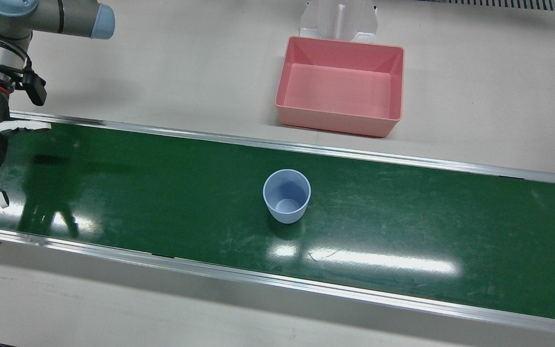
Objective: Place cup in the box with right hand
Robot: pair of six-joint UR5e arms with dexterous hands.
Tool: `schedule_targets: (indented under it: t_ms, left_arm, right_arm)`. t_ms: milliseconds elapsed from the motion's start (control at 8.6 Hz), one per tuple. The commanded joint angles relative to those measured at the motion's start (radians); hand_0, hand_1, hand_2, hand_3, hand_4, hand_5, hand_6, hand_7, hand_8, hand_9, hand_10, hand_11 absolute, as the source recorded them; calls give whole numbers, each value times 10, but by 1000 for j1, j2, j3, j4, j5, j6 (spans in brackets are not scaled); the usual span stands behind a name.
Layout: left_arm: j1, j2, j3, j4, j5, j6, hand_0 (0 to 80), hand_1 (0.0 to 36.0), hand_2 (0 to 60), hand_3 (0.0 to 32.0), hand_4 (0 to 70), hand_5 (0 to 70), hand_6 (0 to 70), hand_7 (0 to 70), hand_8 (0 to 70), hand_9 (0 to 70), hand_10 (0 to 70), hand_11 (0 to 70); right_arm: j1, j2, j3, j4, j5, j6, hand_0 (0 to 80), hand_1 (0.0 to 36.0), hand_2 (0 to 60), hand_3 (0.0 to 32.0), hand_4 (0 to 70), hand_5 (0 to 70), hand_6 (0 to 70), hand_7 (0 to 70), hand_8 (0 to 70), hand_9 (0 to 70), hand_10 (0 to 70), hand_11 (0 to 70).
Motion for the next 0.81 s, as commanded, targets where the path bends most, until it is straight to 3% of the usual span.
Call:
schedule_targets:
  t_ms: [0,349,581,698]
  left_arm:
    - [0,0,0,0,0,0,0,0,0,0,0,0,0,0,0,0,0,0]
    - [0,0,0,0,1,0,0,0,0,0,0,0,0,0,0,0,0,0]
    - [0,0,0,0,0,0,0,0,0,0,0,0,0,0,0,0,0,0]
    - [0,0,0,0,0,0,0,0,0,0,0,0,0,0,0,0,0,0]
  right_arm:
    - [-11,2,-4,0,0,0,424,75,106,0,110,28,33,104,15,52,20,40]
    - [-11,2,-3,15,2,0,449,56,32,0,128,28,33,92,15,51,19,38]
    - [-11,1,-3,15,0,0,457,74,34,0,120,32,31,89,10,43,18,38]
    - [-14,2,-3,15,0,-1,451,83,67,0,114,33,32,91,11,44,19,39]
